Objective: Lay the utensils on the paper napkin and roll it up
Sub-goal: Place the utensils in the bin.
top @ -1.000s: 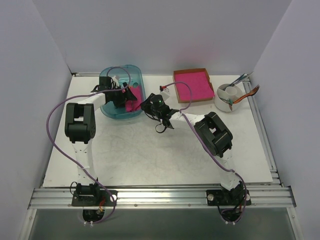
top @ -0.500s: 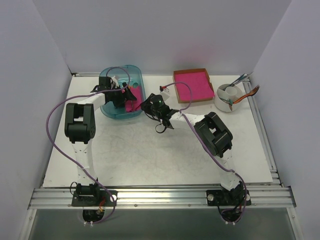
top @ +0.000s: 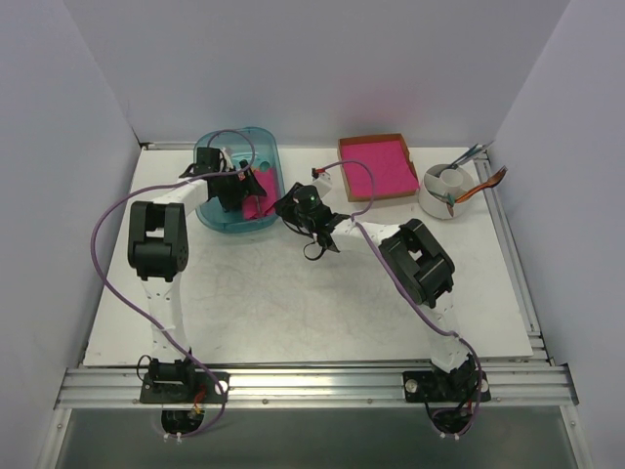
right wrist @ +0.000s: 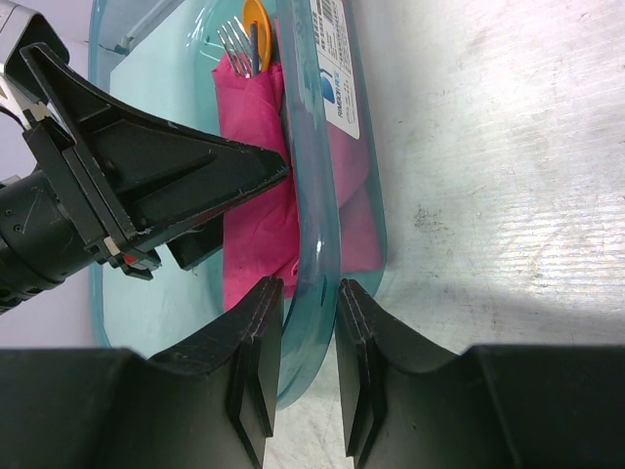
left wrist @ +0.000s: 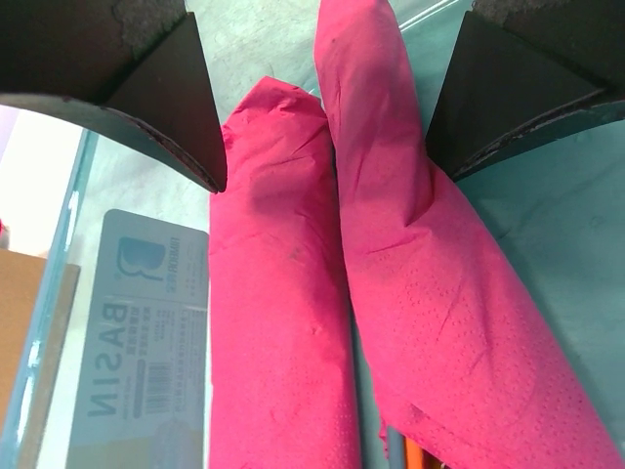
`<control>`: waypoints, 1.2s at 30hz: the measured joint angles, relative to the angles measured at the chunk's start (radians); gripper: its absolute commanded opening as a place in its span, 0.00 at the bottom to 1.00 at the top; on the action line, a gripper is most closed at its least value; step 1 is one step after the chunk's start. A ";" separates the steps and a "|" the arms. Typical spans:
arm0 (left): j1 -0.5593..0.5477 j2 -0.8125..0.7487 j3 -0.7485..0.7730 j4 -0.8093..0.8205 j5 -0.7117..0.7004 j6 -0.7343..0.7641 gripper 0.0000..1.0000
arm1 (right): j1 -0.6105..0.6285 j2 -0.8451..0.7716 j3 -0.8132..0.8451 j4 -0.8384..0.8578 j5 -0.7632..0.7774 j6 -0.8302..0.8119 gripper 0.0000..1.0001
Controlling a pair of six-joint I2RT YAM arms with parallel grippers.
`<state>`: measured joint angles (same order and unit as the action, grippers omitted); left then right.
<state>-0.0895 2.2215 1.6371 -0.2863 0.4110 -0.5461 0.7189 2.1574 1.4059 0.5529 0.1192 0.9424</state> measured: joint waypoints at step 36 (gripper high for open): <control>-0.033 -0.190 -0.172 -0.109 -0.251 0.044 0.94 | 0.001 0.000 0.013 -0.027 0.005 -0.001 0.19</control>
<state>-0.1226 2.0315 1.4651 -0.3950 0.1600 -0.5022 0.7197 2.1574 1.4193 0.5255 0.1238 0.9417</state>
